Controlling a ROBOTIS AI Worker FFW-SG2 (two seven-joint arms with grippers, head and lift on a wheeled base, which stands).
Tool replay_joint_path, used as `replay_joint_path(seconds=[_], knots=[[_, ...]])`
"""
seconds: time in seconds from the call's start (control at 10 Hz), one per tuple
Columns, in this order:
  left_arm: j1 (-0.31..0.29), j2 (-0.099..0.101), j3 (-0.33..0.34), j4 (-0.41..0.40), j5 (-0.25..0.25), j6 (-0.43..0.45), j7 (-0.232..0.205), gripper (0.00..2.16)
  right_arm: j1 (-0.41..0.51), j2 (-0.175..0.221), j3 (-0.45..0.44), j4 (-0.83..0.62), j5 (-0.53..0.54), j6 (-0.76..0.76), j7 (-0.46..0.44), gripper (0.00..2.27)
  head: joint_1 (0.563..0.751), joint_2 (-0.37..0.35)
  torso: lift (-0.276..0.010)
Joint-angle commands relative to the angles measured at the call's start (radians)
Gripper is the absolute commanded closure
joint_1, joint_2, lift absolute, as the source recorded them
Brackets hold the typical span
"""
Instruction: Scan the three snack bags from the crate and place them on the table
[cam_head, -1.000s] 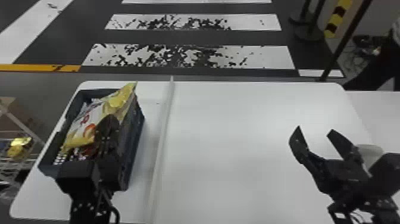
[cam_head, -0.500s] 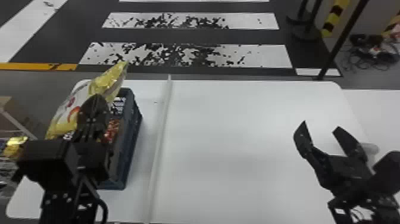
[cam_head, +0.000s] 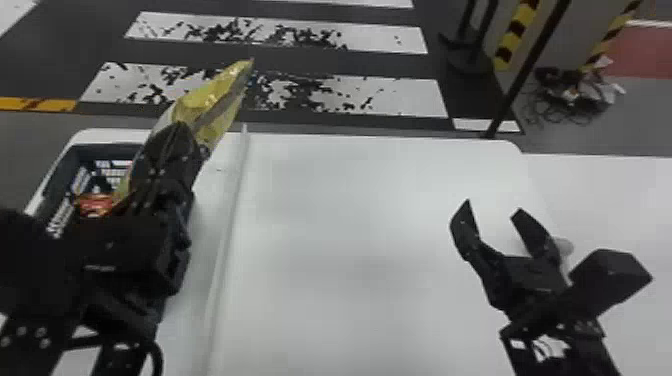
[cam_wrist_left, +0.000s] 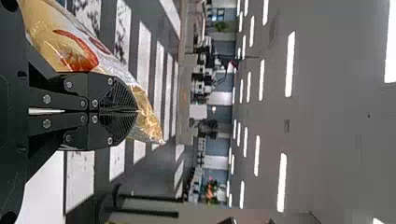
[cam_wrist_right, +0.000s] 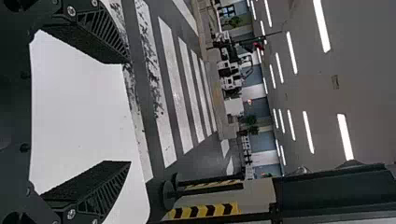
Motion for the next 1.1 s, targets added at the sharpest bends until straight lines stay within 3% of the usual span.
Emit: replay_joint_path(seconds=[0.0,0.1,0.2,0.4,0.5,0.6,0.8,0.9,1.0], knots=[[-0.009,-0.013,0.015,0.003,0.169,0.002,-0.065,1.9,0.004,0.0,-0.003,-0.006,0.0,-0.005,0.0,0.12,0.695,-0.123,-0.062],[-0.015,-0.021,0.01,0.008,0.206,0.011,-0.101,1.9,0.005,0.0,-0.002,-0.009,0.002,-0.005,-0.002,0.12,0.695,-0.138,-0.062],[-0.026,-0.024,0.01,0.015,0.288,0.051,-0.142,1.9,0.007,0.0,-0.002,-0.012,0.002,-0.005,-0.003,0.12,0.695,-0.158,-0.062],[-0.067,-0.028,0.018,0.117,0.472,0.07,-0.23,1.9,0.011,0.001,0.003,-0.014,0.003,-0.027,-0.005,0.12,0.695,-0.195,-0.062],[-0.099,-0.028,0.001,0.176,0.5,0.085,-0.236,1.9,0.014,0.003,0.007,-0.014,0.009,-0.036,-0.011,0.12,0.695,-0.221,-0.062],[-0.136,-0.033,-0.002,0.241,0.564,0.143,-0.279,1.9,0.016,0.003,0.007,-0.014,0.009,-0.045,-0.011,0.12,0.695,-0.235,-0.062],[-0.219,-0.042,0.012,0.4,0.762,0.238,-0.383,1.9,0.022,0.003,0.007,-0.024,0.015,-0.048,-0.012,0.13,0.695,-0.295,-0.062],[-0.271,-0.06,0.014,0.457,0.804,0.364,-0.415,1.9,0.027,0.003,0.004,-0.029,0.019,-0.048,-0.014,0.13,0.695,-0.306,-0.062],[-0.311,-0.076,0.014,0.511,0.85,0.428,-0.457,1.9,0.028,0.001,0.0,-0.034,0.019,-0.048,-0.014,0.13,0.695,-0.332,-0.062]])
